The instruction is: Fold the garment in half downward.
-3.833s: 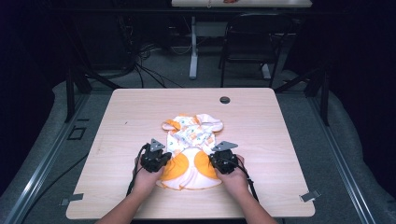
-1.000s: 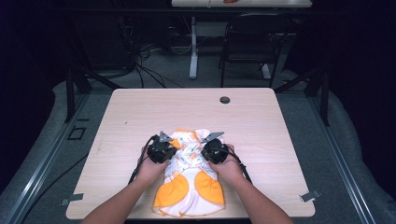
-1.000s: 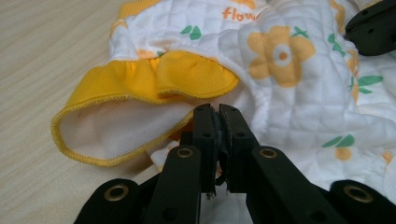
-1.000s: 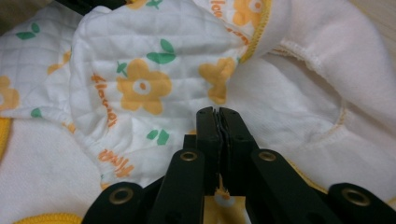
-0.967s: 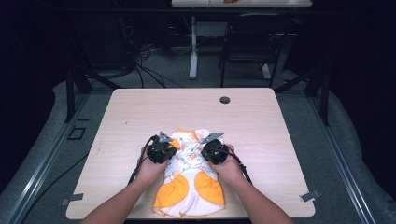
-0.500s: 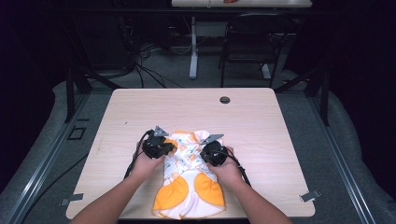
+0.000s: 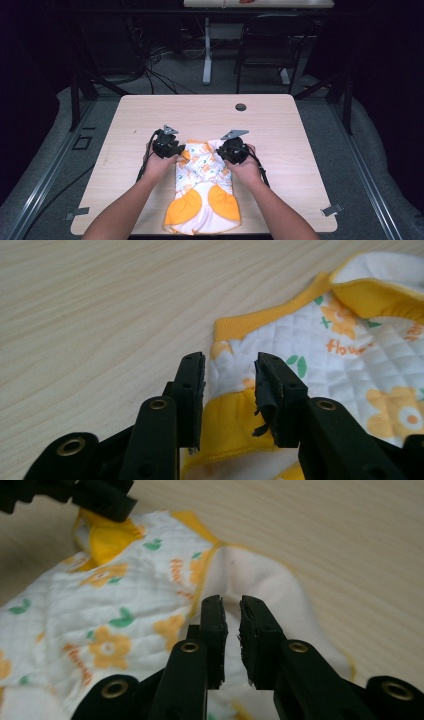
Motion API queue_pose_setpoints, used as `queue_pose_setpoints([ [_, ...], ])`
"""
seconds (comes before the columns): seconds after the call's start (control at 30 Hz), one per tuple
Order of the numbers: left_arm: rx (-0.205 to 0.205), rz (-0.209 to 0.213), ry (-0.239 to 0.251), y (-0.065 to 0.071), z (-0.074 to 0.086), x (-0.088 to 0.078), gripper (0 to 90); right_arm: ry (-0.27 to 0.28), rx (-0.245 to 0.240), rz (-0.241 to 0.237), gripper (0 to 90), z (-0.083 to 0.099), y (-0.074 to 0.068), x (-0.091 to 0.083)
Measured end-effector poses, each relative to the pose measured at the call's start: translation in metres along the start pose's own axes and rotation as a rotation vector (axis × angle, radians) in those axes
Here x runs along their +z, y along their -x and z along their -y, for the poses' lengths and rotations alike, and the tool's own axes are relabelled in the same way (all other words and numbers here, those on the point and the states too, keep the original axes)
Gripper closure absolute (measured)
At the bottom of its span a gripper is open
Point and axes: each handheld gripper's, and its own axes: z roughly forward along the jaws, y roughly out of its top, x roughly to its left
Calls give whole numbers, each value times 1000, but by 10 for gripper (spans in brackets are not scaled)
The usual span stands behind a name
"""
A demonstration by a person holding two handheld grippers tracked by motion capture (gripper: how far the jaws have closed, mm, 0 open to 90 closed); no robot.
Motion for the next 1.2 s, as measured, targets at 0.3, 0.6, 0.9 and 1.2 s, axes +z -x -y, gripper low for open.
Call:
queue_pose_setpoints([
  [0.3,-15,1,1,-5,2,9,632,-39,31,76,693,-16,22,24],
  [0.6,-12,-6,2,-7,5,16,566,-114,24,81,623,-15,26,44],
  [0.9,-32,-2,-6,-8,7,21,537,-131,111,52,586,-7,35,50],
  [1.2,-62,39,-11,-9,6,24,679,-124,128,-13,709,-4,38,50],
])
